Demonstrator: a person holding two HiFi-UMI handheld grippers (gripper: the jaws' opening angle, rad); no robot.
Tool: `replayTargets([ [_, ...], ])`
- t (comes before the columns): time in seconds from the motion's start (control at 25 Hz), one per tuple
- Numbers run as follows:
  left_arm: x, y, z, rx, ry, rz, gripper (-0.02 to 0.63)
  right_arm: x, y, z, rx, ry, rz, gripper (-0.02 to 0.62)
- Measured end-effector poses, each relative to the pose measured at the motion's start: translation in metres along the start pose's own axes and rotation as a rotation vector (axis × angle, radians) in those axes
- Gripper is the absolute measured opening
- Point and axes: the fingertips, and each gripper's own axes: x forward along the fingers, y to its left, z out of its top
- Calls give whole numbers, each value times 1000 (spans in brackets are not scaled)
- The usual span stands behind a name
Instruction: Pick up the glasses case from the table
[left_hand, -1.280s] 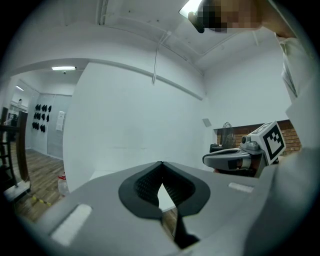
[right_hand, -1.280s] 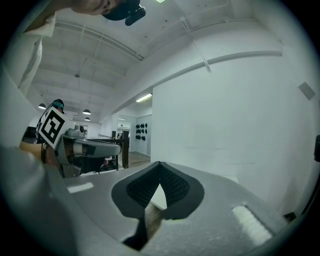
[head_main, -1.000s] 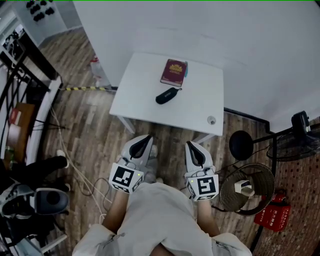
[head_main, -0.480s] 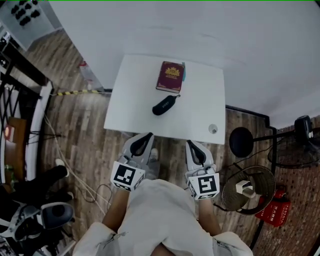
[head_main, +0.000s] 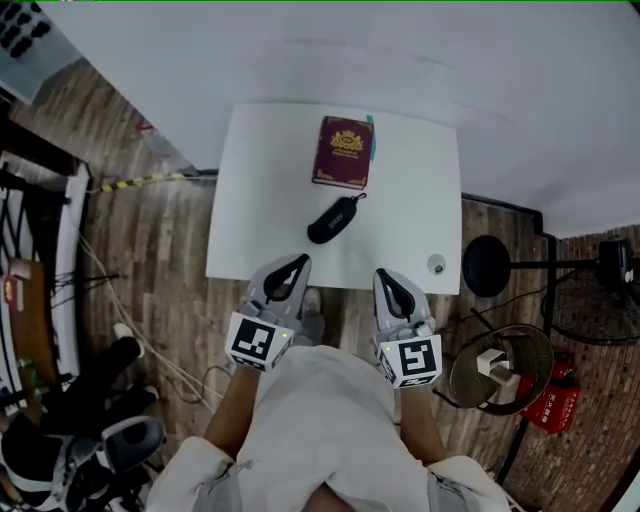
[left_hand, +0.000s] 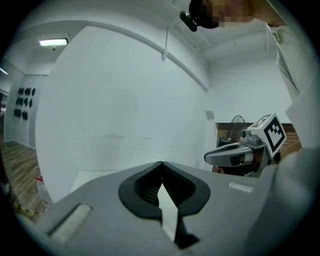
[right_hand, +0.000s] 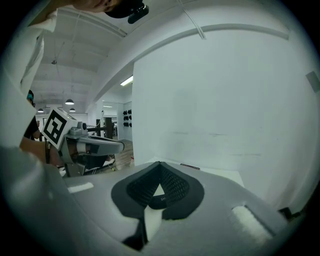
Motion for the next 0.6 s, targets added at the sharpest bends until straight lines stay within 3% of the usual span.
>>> replayTargets([
  [0.6,78,46,-54,9,143,-99,45,71,-26,-33,32,129,-50,2],
])
